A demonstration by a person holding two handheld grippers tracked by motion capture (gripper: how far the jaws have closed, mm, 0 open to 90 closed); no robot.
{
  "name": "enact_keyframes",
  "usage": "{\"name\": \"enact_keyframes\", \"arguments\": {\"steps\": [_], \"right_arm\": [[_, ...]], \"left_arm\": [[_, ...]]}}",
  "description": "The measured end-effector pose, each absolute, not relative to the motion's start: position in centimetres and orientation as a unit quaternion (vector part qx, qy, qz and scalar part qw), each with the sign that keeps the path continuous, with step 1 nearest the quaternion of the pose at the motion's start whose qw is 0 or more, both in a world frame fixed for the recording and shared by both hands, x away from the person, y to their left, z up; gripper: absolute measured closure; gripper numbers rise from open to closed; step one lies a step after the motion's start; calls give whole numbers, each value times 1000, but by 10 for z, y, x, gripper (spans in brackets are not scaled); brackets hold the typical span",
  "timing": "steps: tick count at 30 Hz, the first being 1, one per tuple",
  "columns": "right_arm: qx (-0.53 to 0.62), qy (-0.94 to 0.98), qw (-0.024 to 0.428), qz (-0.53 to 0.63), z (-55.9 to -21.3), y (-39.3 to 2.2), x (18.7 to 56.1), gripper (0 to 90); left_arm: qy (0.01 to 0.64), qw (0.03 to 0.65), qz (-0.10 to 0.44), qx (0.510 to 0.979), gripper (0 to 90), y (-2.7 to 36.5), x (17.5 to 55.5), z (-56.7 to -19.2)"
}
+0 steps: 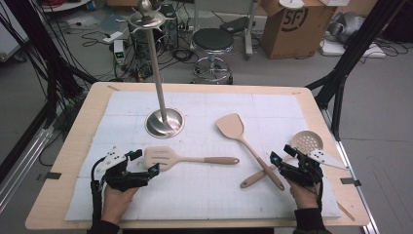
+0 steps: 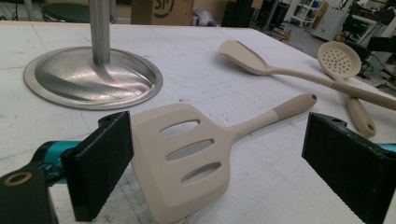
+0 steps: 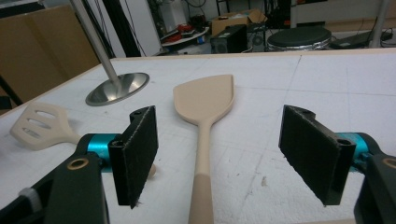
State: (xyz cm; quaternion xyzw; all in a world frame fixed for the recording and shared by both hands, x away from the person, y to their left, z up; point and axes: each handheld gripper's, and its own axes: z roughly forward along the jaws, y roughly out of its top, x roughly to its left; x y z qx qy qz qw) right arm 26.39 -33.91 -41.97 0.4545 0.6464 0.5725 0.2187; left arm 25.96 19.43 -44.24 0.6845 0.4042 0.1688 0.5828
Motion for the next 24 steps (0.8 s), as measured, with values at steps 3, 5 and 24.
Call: {"name": "enact_keyframes", "arguments": {"steps": [3,5,24], "right_arm": [[454,646,220,573,-419,-340,263,279],[456,645,221,572,-418,-342,264,285],[473,713,172,488,-428,-342,272,786]], "left_arm": [[404,583,168,685,96,194,259,-442],[404,582,168,686,95,194,259,-442],[404,578,173,688,95,192,259,-443]]}}
